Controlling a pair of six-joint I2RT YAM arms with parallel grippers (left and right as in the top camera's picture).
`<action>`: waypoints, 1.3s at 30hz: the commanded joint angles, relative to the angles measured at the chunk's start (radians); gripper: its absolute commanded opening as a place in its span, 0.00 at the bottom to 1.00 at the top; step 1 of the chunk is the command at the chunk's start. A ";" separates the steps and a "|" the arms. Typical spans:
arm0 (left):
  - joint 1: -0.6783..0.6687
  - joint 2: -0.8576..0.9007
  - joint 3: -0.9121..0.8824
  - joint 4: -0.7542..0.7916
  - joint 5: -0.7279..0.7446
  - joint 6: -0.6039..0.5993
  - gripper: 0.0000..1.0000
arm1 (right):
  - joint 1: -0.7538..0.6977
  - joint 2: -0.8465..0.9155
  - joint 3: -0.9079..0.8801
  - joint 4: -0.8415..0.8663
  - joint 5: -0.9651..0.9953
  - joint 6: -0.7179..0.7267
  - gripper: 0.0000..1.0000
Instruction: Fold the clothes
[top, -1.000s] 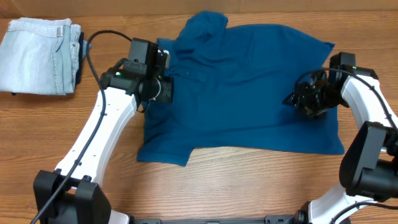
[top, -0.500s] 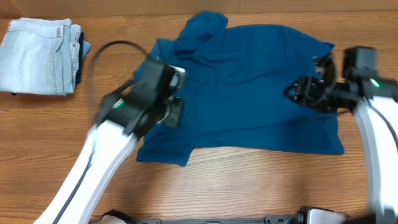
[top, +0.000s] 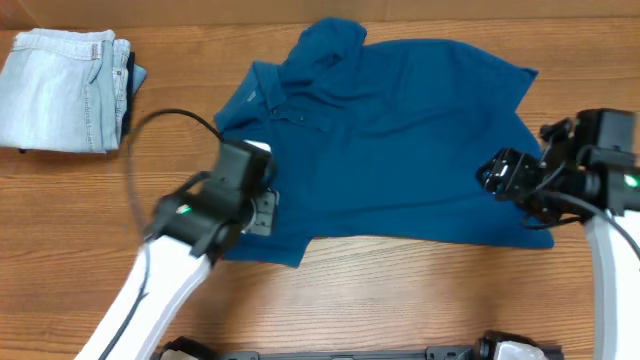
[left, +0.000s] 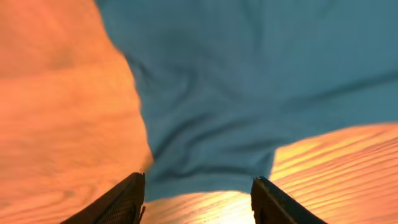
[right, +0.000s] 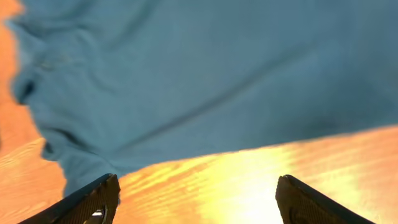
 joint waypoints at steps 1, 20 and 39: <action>0.000 0.081 -0.126 0.076 0.067 -0.031 0.57 | -0.013 0.087 -0.071 0.002 0.017 0.032 0.84; 0.002 0.353 -0.323 0.350 0.072 -0.043 0.63 | -0.013 0.214 -0.289 0.211 -0.039 0.082 0.93; 0.000 0.359 -0.377 0.215 0.157 -0.076 0.35 | -0.013 0.214 -0.289 0.224 -0.035 0.080 0.94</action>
